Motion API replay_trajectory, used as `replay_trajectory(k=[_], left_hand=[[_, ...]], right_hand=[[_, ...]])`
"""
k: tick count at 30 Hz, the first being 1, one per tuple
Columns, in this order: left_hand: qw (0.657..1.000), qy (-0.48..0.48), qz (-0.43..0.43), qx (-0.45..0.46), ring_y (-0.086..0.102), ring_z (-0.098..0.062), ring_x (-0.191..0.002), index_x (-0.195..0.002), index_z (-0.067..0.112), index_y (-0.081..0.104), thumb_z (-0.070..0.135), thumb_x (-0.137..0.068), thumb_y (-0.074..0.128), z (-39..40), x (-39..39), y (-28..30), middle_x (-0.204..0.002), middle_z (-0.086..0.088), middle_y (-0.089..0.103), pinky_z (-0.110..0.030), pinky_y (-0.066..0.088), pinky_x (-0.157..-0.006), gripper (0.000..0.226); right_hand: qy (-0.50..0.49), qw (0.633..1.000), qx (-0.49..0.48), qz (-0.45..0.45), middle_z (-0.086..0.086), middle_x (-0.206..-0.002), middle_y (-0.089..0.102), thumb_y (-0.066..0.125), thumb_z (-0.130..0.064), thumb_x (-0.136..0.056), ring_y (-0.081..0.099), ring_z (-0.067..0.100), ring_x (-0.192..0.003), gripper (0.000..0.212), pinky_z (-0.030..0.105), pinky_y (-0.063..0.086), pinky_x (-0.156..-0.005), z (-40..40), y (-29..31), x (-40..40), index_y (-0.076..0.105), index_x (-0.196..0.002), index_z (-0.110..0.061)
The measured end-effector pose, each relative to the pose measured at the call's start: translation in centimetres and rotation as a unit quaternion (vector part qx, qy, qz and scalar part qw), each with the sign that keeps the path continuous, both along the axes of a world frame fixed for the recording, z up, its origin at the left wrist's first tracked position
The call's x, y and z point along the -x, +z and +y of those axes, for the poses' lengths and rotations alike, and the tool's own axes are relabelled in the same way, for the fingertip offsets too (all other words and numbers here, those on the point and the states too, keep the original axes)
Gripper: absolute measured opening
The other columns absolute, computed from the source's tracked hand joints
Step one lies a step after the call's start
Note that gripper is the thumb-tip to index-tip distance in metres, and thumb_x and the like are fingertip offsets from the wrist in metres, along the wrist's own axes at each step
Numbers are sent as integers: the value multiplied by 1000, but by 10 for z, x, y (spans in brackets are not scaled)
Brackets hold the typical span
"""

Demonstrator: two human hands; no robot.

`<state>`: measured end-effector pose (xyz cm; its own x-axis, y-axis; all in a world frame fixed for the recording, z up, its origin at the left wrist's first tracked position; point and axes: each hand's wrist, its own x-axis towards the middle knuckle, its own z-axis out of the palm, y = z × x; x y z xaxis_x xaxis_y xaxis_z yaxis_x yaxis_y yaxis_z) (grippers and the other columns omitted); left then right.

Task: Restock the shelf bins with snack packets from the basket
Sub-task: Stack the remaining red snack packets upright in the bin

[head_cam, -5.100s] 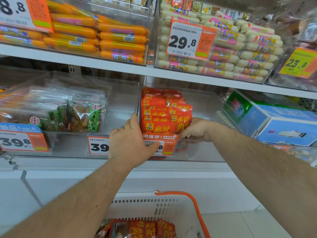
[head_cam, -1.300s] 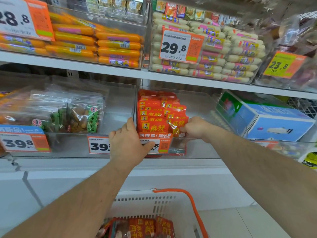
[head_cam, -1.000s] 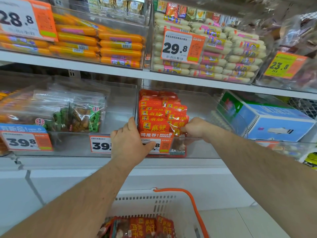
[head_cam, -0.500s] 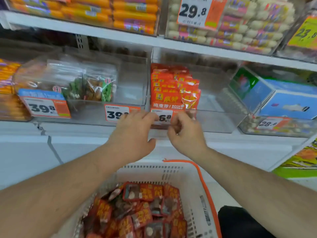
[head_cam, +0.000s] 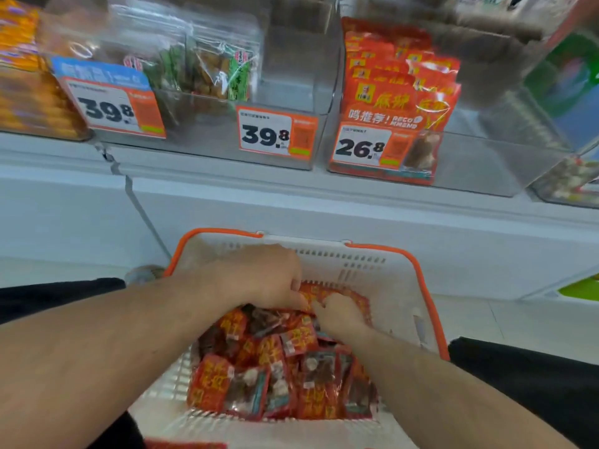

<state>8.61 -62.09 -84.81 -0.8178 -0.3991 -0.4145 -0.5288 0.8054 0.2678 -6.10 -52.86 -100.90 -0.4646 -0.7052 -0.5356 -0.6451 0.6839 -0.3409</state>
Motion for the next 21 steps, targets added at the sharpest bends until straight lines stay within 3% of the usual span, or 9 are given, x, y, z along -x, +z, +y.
replay_trajectory(k=[3,5,7,9,11,13,15,18,21], left_hand=[[1000,12,4,-6,49,-17,-58,-65,14,59,30,-95,54,-2,3,-5,-64,-1,55,-41,52,-69,34],[1000,23,0,-13,61,-18,-82,-90,20,72,19,-91,51,-3,5,-6,-94,1,68,-41,53,-81,20],[999,39,-7,-24,61,-18,-101,-110,27,71,18,-90,52,-2,8,-4,-115,4,67,-39,52,-89,29],[999,39,-7,-36,62,-17,-99,-112,27,70,20,-91,53,-2,9,-3,-114,6,67,-39,53,-89,28],[998,35,-9,-43,62,-14,-96,-111,27,70,21,-91,53,-1,10,-3,-111,7,68,-38,54,-88,27],[998,33,-10,-44,62,-14,-96,-113,27,70,22,-92,53,1,10,-1,-111,7,67,-36,53,-88,27],[998,34,-9,-46,61,-14,-96,-114,26,69,22,-92,52,2,10,0,-110,7,67,-35,53,-87,28],[998,36,-11,-45,62,-16,-96,-114,23,69,22,-91,52,2,10,4,-108,4,68,-38,54,-87,28],[997,53,-1,-51,60,-18,-106,-119,24,65,24,-92,54,2,10,8,-117,3,66,-38,51,-92,29]], right_hand=[[-60,996,-34,-54,7,-91,63,54,-44,-87,55,22,-76,26,31,47,-65,5,-32,-6,61,-97,-21],[-96,989,-65,-87,6,-92,61,56,-36,-92,54,18,-73,39,34,49,-65,8,-42,-12,54,-123,-12],[-162,975,-77,-133,7,-90,61,60,-28,-92,60,19,-73,31,32,51,-59,10,-44,-19,55,-116,-9],[-213,961,-72,-162,8,-78,57,63,-20,-91,57,21,-66,14,30,47,-55,13,-48,-23,55,-89,-9],[-227,958,-52,-167,3,-73,51,66,-16,-89,53,19,-68,23,29,46,-60,13,-52,-24,48,-74,-17],[-210,961,-47,-172,-4,-76,48,66,-16,-88,52,14,-73,29,28,49,-74,13,-49,-21,44,-71,-24],[-187,967,-43,-170,-7,-76,46,62,-17,-91,46,6,-65,30,24,50,-76,12,-38,-15,42,-70,-27],[-144,974,-44,-169,-7,-73,44,53,-15,-97,42,4,-60,32,10,44,-49,7,-4,4,41,-69,-24],[-42,995,-35,-80,3,-72,50,47,-17,-98,54,17,-63,26,22,39,-48,-4,45,23,51,-73,-14]])
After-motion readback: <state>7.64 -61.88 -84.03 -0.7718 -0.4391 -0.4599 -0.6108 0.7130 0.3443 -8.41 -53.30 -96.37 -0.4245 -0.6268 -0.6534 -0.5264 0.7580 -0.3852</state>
